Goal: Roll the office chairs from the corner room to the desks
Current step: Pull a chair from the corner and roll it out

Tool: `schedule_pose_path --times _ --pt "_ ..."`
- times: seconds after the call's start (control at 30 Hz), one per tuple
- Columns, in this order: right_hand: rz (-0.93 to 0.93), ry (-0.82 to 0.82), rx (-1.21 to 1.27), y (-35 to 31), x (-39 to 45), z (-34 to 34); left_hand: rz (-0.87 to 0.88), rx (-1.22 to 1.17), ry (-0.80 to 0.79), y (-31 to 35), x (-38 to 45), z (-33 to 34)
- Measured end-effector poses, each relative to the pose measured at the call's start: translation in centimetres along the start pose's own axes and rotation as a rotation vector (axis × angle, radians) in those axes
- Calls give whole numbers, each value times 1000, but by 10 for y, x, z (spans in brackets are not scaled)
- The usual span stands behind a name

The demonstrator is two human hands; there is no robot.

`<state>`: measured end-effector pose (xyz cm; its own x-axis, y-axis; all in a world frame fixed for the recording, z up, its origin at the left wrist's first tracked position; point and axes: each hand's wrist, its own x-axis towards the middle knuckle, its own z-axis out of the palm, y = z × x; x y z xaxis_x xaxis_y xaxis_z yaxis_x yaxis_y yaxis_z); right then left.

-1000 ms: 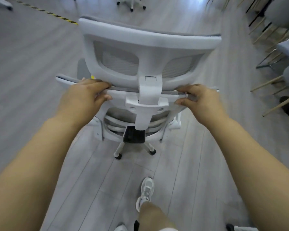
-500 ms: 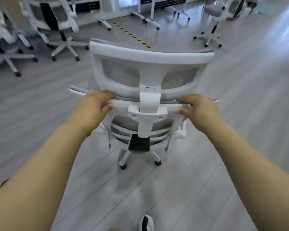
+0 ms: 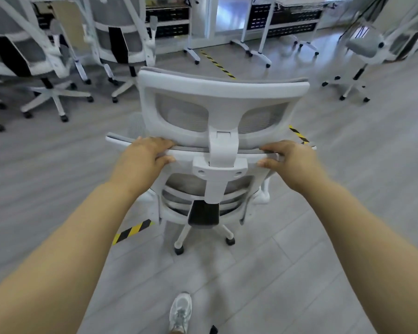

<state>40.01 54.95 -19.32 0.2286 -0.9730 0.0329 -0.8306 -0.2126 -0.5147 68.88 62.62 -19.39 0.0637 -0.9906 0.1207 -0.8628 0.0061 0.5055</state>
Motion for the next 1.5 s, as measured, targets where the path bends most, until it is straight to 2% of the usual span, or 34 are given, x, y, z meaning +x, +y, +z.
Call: schedule_pose_path --times 0.43,0.8,1.2,1.5 --pt "-82 -44 -34 -40 201 23 -30 -11 9 -74 189 -24" --pt "-179 -38 25 -30 396 40 -131 0 37 -118 360 -18" --pt "-159 -70 34 -31 599 33 -168 14 78 -148 547 -9" --pt "-121 -67 110 -24 756 38 -91 17 110 -187 702 0"
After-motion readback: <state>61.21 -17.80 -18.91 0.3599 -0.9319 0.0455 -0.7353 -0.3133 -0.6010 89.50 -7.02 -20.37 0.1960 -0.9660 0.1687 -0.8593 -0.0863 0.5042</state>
